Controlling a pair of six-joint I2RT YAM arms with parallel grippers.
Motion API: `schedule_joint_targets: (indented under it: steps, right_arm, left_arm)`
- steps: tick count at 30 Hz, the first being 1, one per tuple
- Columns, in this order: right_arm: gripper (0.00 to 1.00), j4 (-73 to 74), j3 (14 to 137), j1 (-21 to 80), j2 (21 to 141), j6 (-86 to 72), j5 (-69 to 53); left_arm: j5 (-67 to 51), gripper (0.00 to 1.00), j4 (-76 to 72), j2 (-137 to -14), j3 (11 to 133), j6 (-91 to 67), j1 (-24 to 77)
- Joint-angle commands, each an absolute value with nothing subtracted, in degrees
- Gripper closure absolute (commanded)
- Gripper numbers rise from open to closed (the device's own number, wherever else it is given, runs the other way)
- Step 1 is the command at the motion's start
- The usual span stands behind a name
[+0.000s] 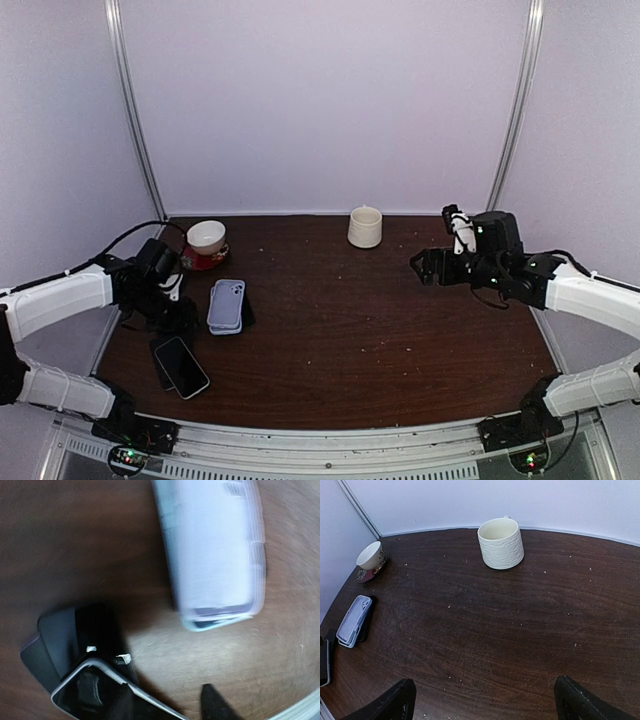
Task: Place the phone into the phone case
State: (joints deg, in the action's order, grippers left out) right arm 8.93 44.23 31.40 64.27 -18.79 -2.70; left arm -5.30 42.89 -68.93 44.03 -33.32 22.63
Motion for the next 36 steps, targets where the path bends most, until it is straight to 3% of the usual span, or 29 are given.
schedule_joint_targets:
  steps: [1,3,8,13,18,25,32,36]
  right_arm:
    - [0.0,9.73,47.1,33.52,66.16,-16.64,-1.02]
    - [0.0,10.17,47.78,34.38,67.07,-15.93,-0.7]
    - [0.01,10.54,49.02,35.84,70.04,-14.83,-0.26]
    - [0.0,11.75,50.54,37.48,72.22,-13.76,1.24]
    - [0.01,12.61,51.67,38.19,74.12,-13.12,1.66]
    - [0.01,14.9,53.99,39.25,75.9,-11.67,2.44]
    - [0.01,15.65,54.35,39.72,76.24,-11.52,2.99]
    - [0.0,16.38,55.11,40.11,76.48,-11.43,3.35]
  left_arm:
    - [-0.93,0.37,43.84,-68.45,40.18,-50.89,20.57]
    - [-0.97,0.22,44.02,-69.94,40.38,-52.19,20.57]
    - [-3.41,0.2,40.72,-76.59,46.53,-47.72,20.57]
    - [-4.85,0.36,37.22,-81.28,51.64,-44.8,20.57]
    - [-4.16,0.45,33.48,-86.67,55.21,-42.78,20.57]
    - [-5.9,0.71,33.97,-94.39,59.11,-41.06,20.57]
    - [-5.07,0.99,34.21,-94.39,58.22,-40.58,20.57]
    - [-4.72,1.0,34.29,-93.75,57.63,-39.93,20.57]
